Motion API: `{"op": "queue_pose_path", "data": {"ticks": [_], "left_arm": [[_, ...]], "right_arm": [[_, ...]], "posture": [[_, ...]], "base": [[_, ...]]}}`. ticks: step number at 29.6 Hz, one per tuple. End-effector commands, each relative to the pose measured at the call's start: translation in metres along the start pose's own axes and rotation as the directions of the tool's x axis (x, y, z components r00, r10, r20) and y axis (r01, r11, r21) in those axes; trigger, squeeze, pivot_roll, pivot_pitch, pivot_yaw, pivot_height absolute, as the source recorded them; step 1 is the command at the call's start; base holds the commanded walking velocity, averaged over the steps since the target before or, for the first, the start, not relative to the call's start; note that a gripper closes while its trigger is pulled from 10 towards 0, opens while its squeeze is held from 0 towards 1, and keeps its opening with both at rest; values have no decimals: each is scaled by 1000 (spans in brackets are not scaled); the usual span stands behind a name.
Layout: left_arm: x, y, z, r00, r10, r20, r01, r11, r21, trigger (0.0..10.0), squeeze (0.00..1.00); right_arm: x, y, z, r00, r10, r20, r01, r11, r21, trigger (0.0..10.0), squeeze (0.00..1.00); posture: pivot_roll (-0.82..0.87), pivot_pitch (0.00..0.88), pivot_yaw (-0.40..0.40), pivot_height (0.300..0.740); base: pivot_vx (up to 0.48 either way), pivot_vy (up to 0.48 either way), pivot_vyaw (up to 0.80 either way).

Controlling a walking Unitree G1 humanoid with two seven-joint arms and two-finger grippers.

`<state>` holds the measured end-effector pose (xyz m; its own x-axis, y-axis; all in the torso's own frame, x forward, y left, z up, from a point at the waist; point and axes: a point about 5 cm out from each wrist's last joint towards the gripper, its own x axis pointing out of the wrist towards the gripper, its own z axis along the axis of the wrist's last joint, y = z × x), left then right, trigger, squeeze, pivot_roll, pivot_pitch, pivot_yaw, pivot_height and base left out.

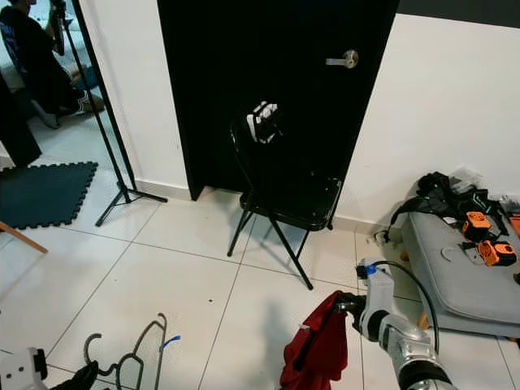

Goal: Hang hanger

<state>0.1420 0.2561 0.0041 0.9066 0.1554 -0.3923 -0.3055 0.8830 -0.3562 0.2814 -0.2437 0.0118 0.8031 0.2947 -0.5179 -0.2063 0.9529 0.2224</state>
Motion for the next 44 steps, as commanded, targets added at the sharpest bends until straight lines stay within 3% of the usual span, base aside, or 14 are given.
{"op": "queue_pose_path", "data": {"ticks": [1,44], "left_arm": [[-2,-2,-2,1000,-7,-10,7,1000,-4,10000,0],[-2,-2,-4,1000,-13,-19,13,1000,-4,10000,0]], "right_arm": [[-3,-3,2,1000,-5,16,5,1000,12,10000,0],[-4,-3,0,1000,2,8,-2,1000,17,10000,0]], "posture": [[33,0,-77,740],[33,0,-75,740]], "base": [[0,0,0],[0,0,0]]}}
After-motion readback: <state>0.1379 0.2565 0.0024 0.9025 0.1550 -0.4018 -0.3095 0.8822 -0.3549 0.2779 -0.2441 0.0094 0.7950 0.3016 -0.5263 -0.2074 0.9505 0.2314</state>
